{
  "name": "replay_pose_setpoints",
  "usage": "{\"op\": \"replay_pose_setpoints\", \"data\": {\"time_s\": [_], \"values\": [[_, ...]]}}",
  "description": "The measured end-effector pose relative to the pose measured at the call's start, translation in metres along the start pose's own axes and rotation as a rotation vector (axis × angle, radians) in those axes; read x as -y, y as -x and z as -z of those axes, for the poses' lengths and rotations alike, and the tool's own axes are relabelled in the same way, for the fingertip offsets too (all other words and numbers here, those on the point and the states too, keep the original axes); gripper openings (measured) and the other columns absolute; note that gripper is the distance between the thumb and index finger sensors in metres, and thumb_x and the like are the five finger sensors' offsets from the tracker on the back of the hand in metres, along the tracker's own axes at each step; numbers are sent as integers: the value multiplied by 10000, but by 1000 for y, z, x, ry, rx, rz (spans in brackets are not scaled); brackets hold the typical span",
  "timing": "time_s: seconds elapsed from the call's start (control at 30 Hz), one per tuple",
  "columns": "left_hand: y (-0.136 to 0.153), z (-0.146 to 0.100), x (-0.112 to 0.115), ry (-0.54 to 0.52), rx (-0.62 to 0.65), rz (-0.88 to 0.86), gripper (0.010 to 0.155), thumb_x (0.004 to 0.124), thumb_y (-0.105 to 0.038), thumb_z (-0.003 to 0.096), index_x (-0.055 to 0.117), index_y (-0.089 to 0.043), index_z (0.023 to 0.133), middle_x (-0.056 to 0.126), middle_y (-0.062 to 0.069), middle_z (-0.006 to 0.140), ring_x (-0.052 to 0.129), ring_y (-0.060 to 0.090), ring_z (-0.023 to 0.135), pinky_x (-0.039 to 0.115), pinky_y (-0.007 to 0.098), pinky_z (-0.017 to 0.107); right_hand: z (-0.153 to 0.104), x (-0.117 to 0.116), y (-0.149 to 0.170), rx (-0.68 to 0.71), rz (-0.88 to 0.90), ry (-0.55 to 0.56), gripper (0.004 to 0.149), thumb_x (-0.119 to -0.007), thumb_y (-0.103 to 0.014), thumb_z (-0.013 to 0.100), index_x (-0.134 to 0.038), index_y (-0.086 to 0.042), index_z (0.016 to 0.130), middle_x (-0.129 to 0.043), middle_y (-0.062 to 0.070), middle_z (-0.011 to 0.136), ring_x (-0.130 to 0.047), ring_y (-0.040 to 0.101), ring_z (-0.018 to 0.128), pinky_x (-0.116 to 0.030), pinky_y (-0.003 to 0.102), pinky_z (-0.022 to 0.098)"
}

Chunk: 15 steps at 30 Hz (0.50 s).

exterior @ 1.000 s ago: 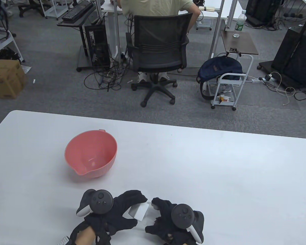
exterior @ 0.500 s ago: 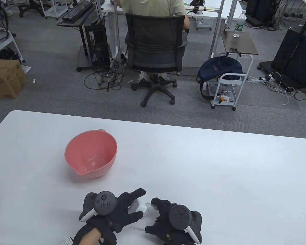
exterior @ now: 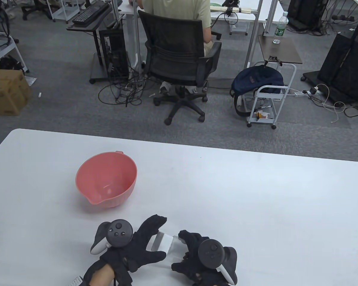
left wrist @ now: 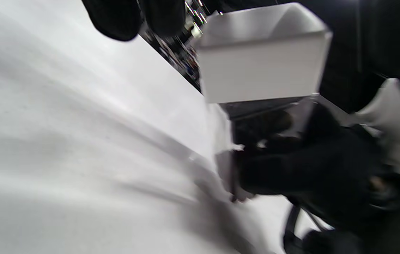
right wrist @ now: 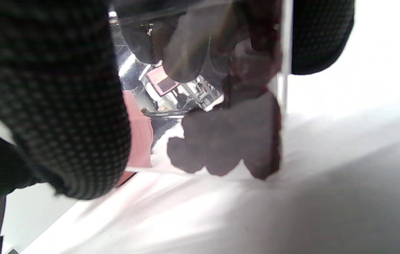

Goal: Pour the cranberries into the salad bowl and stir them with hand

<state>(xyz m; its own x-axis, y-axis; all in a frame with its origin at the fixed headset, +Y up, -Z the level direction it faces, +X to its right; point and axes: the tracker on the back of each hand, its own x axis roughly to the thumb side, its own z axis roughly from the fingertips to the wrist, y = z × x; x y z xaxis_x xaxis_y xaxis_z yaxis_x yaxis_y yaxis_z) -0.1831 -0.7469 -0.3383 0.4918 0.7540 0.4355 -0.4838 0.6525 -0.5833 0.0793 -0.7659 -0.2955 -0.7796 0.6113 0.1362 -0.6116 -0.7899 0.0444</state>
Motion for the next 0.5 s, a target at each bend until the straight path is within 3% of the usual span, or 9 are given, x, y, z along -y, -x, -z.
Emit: {"op": "replay_pose_setpoints", "data": {"time_s": [0.23, 0.37, 0.5], "values": [[-10, -3, -4, -5, 25, 156, 1003, 1016, -606, 426, 206, -751, 1000, 203, -158, 1293, 462, 346, 1200, 528, 582, 833, 0, 0, 0, 3, -3, -14, 975, -1135, -523, 185, -597, -378, 985, -759, -63, 981, -746, 250, 858, -840, 492, 478], [-11, -2, -2, -72, 11, 209, 906, 996, -546, 459, 300, -748, 1003, 485, -171, 1261, 618, 276, 1166, 581, 553, 821, -1, 0, 0, 2, -3, -12, 975, -1136, -521, 185, -598, -376, 986, -757, -61, 984, -746, 252, 858, -840, 493, 478], [-11, -2, -3, -104, 10, 201, 869, 994, -570, 449, 353, -730, 1014, 551, -156, 1238, 682, 266, 1135, 599, 544, 813, 0, 0, 0, 3, -6, -12, 977, -1134, -523, 185, -596, -376, 987, -756, -64, 986, -745, 251, 859, -840, 492, 478]]}}
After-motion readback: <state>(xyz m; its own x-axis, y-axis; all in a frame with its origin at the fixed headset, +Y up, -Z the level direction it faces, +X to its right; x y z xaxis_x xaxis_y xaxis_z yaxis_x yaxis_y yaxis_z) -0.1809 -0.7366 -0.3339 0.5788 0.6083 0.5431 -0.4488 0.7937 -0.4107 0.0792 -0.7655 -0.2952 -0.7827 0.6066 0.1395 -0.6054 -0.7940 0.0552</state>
